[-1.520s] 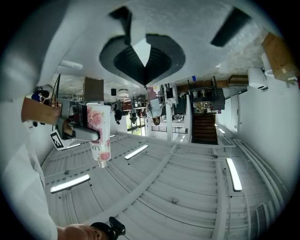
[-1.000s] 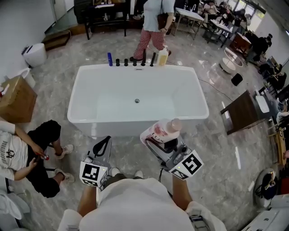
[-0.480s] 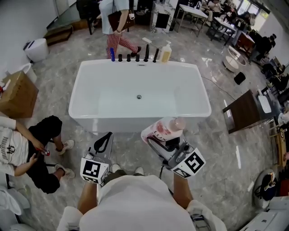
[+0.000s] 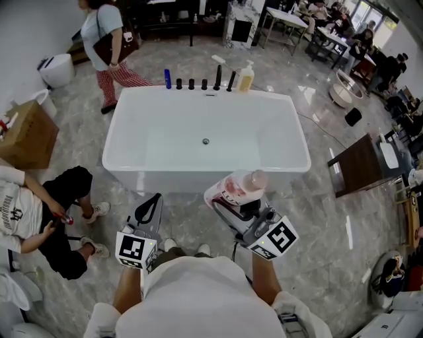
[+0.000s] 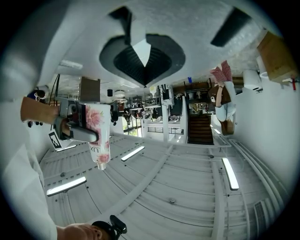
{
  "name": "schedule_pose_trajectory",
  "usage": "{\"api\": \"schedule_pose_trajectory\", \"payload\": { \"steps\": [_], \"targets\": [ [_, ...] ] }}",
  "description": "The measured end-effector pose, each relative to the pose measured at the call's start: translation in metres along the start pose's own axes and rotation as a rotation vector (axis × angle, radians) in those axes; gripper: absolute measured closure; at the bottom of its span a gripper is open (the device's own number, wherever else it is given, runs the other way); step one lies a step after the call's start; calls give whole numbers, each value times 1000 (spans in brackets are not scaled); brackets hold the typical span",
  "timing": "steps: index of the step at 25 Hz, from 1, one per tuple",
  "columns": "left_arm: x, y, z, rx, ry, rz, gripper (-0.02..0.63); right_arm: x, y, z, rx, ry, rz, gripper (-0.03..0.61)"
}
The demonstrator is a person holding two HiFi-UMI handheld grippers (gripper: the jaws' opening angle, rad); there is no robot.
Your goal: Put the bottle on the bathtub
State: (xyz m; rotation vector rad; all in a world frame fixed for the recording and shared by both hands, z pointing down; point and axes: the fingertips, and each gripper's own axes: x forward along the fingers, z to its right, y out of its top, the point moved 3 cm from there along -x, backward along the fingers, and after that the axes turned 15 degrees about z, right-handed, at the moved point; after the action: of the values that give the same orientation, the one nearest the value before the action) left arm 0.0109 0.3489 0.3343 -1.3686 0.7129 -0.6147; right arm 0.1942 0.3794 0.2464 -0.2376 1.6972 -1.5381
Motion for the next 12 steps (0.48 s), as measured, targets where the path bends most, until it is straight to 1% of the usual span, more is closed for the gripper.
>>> {"api": "schedule_pose_trajectory", "payload": {
  "steps": [12],
  "targets": [
    [-2,1,2,4,-4,-3,607,-4,3,0,-1,-10,5,330]
  ]
}}
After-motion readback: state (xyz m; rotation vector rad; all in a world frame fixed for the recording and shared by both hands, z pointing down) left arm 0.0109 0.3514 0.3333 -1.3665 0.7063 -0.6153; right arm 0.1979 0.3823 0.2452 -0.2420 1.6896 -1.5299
